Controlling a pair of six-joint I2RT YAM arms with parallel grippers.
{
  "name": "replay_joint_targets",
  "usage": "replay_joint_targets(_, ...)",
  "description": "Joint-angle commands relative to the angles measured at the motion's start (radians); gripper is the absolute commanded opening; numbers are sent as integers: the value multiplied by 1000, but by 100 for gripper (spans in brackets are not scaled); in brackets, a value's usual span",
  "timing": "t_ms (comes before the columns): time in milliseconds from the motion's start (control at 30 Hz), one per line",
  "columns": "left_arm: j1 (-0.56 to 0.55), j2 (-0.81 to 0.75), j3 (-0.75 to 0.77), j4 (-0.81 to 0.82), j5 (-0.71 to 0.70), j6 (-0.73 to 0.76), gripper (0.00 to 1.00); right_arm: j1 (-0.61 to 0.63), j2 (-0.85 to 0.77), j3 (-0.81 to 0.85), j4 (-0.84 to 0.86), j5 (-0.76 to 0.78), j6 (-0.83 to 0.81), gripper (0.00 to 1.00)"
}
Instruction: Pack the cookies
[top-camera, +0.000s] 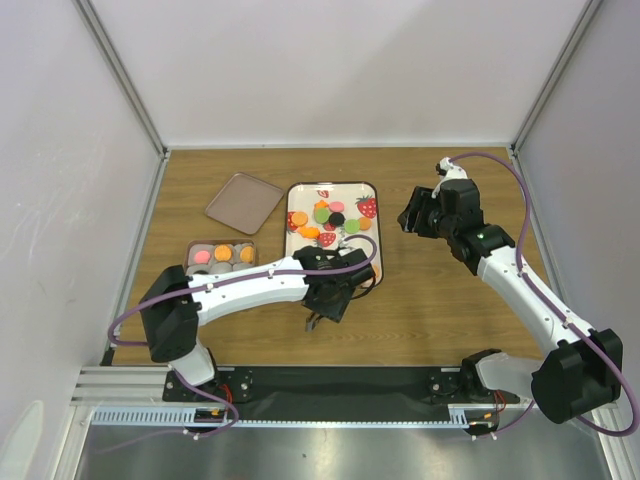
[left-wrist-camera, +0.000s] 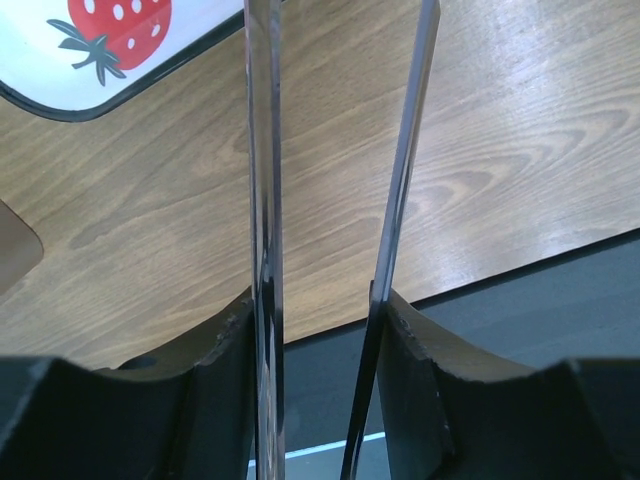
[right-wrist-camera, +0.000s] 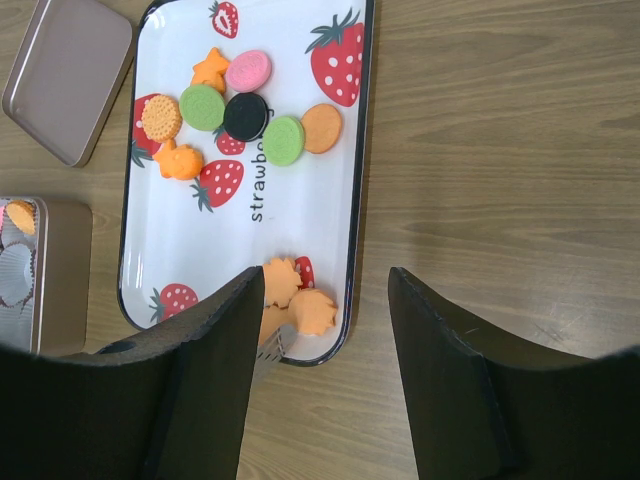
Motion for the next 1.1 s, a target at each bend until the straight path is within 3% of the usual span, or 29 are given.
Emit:
replay_joint_targets(0,-8,4,42,-6,-28,16,49,-2,-26,-1,16,-3,-12,59)
replay_joint_targets(400,-9,10,54,-12,-43,19,43,-2,-23,-1,17,-12,-10,59)
replay_joint_targets(667,-2,-14,74,-61,-114,-4,34,-4,-23,-1,16,-15,-12,58)
replay_joint_targets(1067,69,-166,23,-120,-168,-57,29,-4,-23,-1,19,-27,-9,58)
